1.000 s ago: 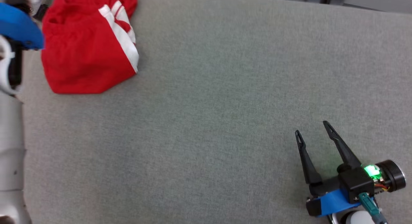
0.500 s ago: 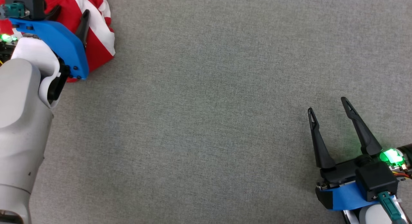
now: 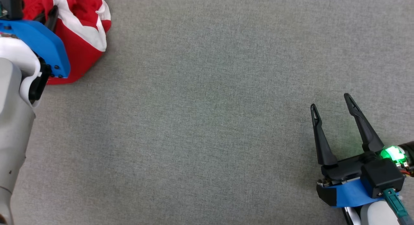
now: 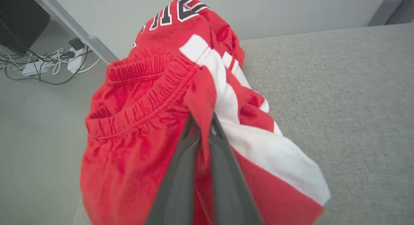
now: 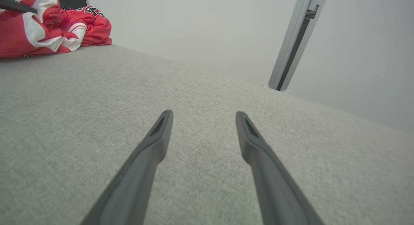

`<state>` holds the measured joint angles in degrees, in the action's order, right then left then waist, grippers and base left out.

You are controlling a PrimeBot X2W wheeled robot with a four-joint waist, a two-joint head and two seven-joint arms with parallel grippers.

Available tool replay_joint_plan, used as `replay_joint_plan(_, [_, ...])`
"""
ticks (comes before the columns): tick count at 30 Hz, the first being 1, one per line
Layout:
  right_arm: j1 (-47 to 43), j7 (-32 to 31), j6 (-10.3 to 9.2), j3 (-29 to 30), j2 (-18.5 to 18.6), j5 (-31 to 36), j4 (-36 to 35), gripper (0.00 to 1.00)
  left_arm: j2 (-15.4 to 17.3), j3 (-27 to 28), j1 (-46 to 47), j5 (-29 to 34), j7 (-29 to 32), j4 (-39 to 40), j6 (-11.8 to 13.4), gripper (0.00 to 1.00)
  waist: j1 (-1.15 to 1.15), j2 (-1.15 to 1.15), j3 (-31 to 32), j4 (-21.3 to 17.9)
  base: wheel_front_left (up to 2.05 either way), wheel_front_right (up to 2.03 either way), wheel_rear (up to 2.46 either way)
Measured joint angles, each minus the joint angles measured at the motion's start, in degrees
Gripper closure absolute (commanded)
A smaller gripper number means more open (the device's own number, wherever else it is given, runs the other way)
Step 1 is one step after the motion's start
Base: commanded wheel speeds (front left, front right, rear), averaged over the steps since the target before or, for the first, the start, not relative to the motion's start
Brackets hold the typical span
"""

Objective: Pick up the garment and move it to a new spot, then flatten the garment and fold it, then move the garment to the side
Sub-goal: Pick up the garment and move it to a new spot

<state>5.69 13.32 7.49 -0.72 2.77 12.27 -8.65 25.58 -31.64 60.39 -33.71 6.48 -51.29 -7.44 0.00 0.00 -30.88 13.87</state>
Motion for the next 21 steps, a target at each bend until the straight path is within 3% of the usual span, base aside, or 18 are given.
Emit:
replay_joint_plan(6, [1.1, 0.9, 0.00, -0.4, 0.0, -2.2, 3.0, 0.00, 3.1, 0.1, -0.3, -6.1, -5.5, 5.2, 0.0, 1.00, -0.01, 0.00, 3.8, -0.2, 0.00, 0.00, 0.00])
replay_joint_plan(14, [1.7, 1.6, 0.00, 0.7, 0.0, -6.3, 8.3, 0.00, 8.8, -3.8, -0.4, -8.0, -5.6, 17.2, 0.0, 1.00, -0.01, 0.00, 10.4, -1.9, 0.00, 0.00, 0.00])
replay_joint_plan(21, [2.2, 1.7, 0.00, 1.8, 0.0, -10.7, 10.4, 0.00, 7.7, -5.6, -0.5, -8.9, -3.0, 27.5, 0.6, 1.00, -0.01, 0.00, 15.5, -6.3, 0.00, 0.00, 0.00])
